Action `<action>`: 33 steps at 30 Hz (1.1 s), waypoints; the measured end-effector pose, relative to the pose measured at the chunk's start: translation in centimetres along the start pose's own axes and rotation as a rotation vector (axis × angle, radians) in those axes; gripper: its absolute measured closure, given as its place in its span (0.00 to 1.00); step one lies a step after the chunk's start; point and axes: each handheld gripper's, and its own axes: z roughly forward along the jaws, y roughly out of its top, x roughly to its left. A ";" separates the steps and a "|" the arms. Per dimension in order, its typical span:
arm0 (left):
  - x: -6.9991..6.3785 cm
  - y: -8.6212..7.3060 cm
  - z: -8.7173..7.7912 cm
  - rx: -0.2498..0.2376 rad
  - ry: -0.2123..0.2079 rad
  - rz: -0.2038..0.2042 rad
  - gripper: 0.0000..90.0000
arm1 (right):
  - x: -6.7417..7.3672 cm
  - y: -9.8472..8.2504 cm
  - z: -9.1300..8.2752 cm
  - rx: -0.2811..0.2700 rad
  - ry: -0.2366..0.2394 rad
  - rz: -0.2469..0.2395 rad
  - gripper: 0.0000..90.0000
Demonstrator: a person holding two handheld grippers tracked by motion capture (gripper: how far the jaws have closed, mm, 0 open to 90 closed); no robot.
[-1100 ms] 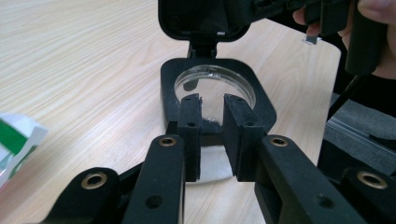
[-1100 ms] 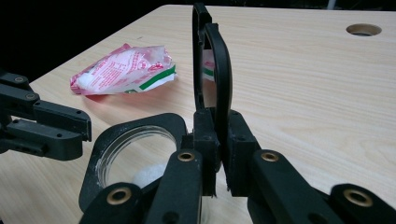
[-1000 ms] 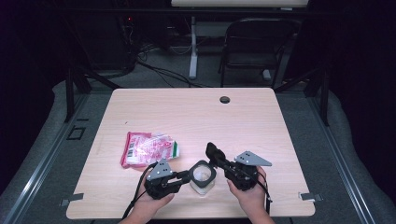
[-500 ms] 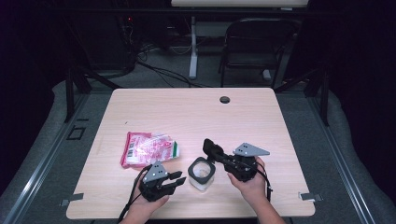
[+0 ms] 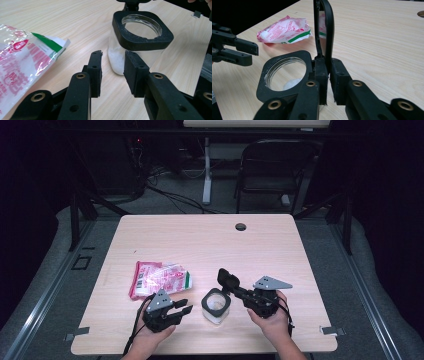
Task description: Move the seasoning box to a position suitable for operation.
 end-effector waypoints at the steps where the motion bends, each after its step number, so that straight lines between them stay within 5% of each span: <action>1: 0.1 0.0 -0.1 0.001 0.004 0.001 0.75 | 0.0 0.0 0.0 -0.003 -0.003 0.001 0.95; 11: 1.9 0.2 -1.6 -0.036 0.066 -0.030 0.73 | -0.7 0.4 0.7 -0.021 -0.037 0.023 0.94; 21: 4.0 -0.3 -2.6 -0.045 0.144 -0.073 0.65 | -1.0 0.0 0.2 -0.041 -0.020 0.050 0.87; 33: 4.6 -1.0 -1.2 0.025 0.226 -0.008 0.59 | -1.2 -0.4 0.0 -0.045 -0.006 0.065 0.81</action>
